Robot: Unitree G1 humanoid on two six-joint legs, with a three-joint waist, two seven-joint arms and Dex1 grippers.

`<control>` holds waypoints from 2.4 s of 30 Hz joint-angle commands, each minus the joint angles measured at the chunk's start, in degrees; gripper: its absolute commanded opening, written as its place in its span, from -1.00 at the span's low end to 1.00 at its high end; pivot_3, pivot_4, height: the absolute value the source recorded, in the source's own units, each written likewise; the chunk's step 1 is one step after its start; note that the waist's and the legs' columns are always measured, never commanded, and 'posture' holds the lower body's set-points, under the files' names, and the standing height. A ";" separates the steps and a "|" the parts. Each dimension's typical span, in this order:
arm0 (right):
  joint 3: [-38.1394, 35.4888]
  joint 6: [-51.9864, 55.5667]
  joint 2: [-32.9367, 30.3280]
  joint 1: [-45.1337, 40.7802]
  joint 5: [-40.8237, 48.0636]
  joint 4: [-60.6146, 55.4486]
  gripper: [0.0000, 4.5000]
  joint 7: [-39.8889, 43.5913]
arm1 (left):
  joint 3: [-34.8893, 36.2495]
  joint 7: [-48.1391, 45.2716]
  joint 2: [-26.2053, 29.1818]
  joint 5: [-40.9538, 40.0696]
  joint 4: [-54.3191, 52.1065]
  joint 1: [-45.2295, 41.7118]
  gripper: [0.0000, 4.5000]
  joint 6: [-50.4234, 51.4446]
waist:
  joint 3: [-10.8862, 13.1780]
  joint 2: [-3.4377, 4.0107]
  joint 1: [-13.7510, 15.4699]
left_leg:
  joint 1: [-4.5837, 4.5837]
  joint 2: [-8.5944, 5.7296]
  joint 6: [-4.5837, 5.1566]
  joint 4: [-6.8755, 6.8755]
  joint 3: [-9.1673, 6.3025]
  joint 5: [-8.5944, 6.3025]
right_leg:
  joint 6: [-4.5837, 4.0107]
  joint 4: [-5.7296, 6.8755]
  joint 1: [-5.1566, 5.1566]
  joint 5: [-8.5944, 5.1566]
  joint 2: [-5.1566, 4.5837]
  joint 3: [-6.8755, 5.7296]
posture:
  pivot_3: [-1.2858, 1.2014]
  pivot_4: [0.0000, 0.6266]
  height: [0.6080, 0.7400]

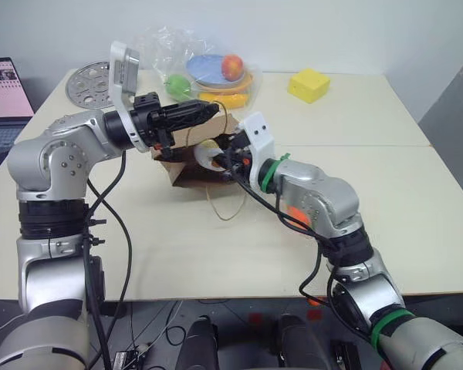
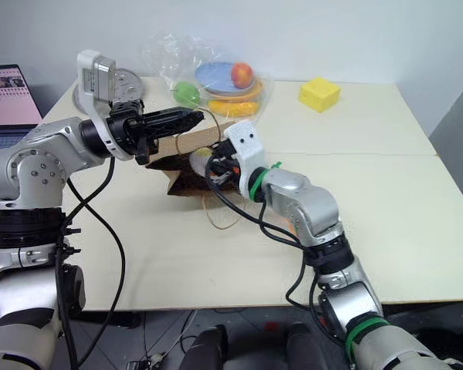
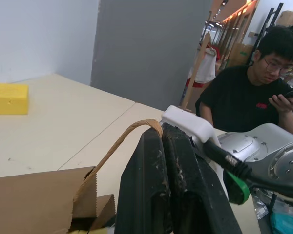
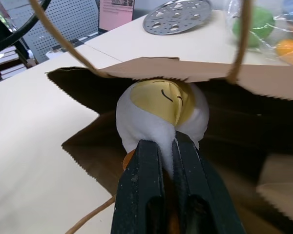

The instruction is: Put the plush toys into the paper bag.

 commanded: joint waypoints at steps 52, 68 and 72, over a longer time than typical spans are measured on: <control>-13.60 20.45 -19.14 38.53 0.24 -43.05 0.58 -9.73 | 0.56 -1.57 0.56 -0.71 -0.21 -0.35 -1.00 -0.78 | -0.01 -0.02 0.43 | -0.14 -0.01 0.00 0.06 0.07 0.00 | 0.21 -0.10 -0.09 -0.16 -0.01 0.09 | 0.03 -0.52 1.00; -16.04 21.79 -15.59 30.12 12.74 -42.58 -0.99 -0.60 | 0.35 -1.68 0.44 -0.59 0.44 -0.89 -1.00 -0.75 | -0.01 -0.01 0.27 | -0.13 0.00 0.00 0.07 0.07 0.00 | 0.21 -0.06 -0.09 -0.16 0.00 0.09 | 0.03 -0.52 1.00; -15.43 22.79 -8.51 22.68 13.56 -36.40 -0.99 -4.26 | -0.02 -1.86 0.24 -0.42 0.61 -1.26 -1.00 -0.95 | -0.01 -0.01 0.30 | -0.14 0.00 0.00 0.07 0.05 0.00 | 0.18 -0.06 -0.09 -0.14 0.00 0.07 | 0.03 -0.52 1.00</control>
